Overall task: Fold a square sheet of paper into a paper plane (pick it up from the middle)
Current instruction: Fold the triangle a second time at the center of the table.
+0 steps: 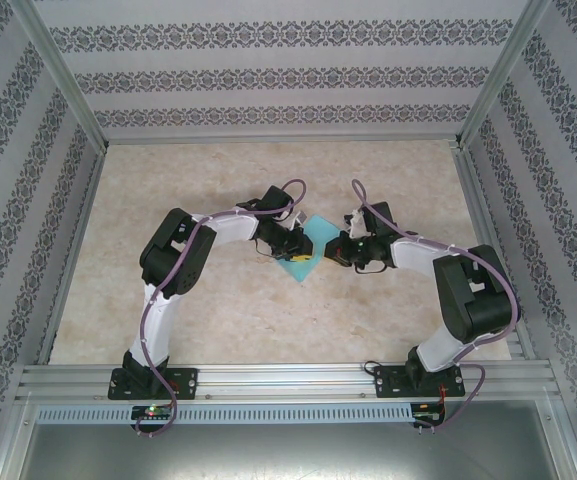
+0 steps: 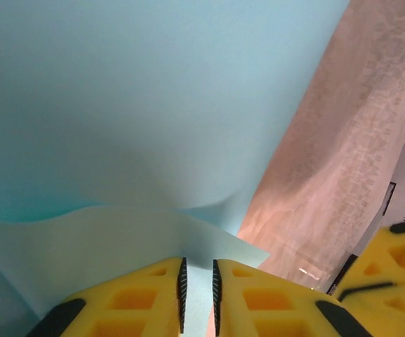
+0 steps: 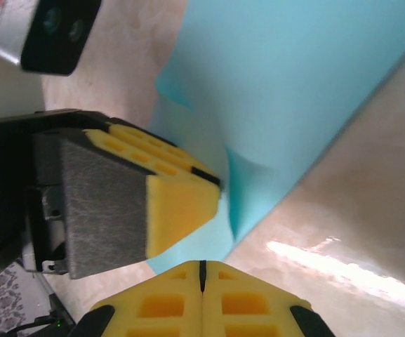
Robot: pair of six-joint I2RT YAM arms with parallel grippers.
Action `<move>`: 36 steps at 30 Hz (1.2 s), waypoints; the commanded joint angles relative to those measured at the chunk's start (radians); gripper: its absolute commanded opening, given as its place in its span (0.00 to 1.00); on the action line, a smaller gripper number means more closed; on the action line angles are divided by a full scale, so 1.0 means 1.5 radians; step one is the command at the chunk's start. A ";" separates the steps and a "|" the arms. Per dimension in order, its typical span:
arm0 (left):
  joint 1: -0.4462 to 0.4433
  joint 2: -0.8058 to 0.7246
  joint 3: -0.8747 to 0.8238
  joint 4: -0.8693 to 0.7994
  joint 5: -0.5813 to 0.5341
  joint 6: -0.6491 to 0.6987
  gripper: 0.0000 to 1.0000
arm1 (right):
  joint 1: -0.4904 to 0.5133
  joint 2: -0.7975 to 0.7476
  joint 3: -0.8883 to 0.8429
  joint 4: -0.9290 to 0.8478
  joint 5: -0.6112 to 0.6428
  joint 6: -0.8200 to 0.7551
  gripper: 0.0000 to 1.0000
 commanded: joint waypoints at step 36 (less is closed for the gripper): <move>-0.006 -0.071 -0.053 -0.016 0.018 0.022 0.16 | 0.060 0.146 0.082 -0.057 0.095 -0.045 0.03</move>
